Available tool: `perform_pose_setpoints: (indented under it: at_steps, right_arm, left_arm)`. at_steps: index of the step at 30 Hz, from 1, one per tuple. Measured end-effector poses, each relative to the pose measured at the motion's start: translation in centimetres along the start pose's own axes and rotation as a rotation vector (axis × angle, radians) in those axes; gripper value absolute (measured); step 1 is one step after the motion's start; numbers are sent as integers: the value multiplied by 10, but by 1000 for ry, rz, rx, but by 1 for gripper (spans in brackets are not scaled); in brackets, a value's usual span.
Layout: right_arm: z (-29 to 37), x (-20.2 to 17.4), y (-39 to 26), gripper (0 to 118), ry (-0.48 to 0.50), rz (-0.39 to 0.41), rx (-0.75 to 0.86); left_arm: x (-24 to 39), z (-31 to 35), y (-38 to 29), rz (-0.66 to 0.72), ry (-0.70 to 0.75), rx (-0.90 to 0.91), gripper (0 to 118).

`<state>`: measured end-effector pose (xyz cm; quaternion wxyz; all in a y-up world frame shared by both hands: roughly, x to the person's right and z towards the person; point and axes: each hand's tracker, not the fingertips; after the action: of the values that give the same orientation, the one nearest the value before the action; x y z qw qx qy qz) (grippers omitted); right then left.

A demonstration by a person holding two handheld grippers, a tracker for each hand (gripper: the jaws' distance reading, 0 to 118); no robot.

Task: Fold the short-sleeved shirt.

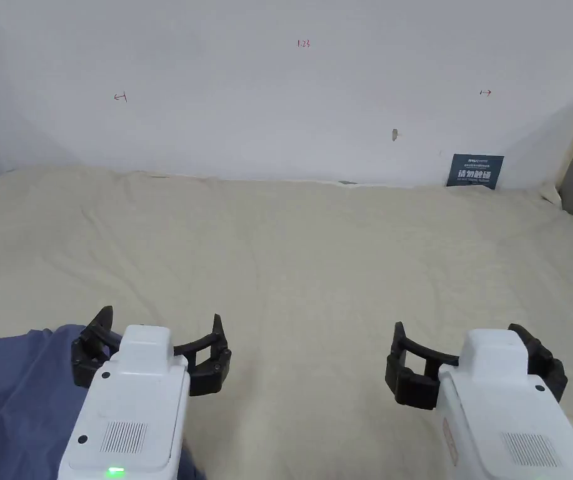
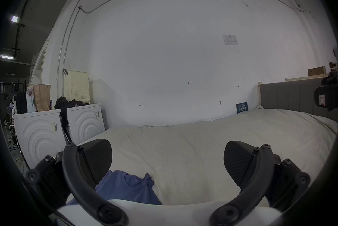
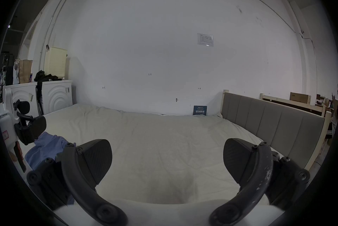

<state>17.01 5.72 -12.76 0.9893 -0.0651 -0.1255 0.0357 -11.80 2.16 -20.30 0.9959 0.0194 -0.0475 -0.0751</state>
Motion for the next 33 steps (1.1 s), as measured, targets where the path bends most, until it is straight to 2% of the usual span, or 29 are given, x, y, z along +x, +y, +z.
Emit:
perform_pose_setpoints:
  at_steps: [20, 22, 23, 24, 25, 26, 27, 33]
  right_arm:
    - [1, 2, 3, 118, -2, -1, -10]
    - [1, 2, 3, 99, 4, 0, -19]
    - [1, 2, 3, 83, 11, -1, -23]
    - [1, 3, 4, 53, 13, -5, -28]
    - [1, 3, 4, 27, 14, -6, -34]
    - [0, 2, 4, 9, 10, -3, -38]
    - [0, 2, 3, 5, -4, 2, -38]
    - [-1, 5, 1, 1, 3, -6, -46]
  left_arm:
    - [-5, 2, 6, 32, 9, -9, 116]
    - [-6, 3, 7, 57, -12, -15, 92]
    - [-7, 4, 7, 73, -28, -20, 73]
    - [-7, 4, 8, 84, -36, -26, 37]
    - [-6, 3, 8, 85, -38, -32, 8]
    - [-5, 2, 8, 84, -37, -40, 1]
    - [-5, 2, 8, 82, -36, -40, 0]
    - [-10, 1, 2, 95, -48, -64, 0]
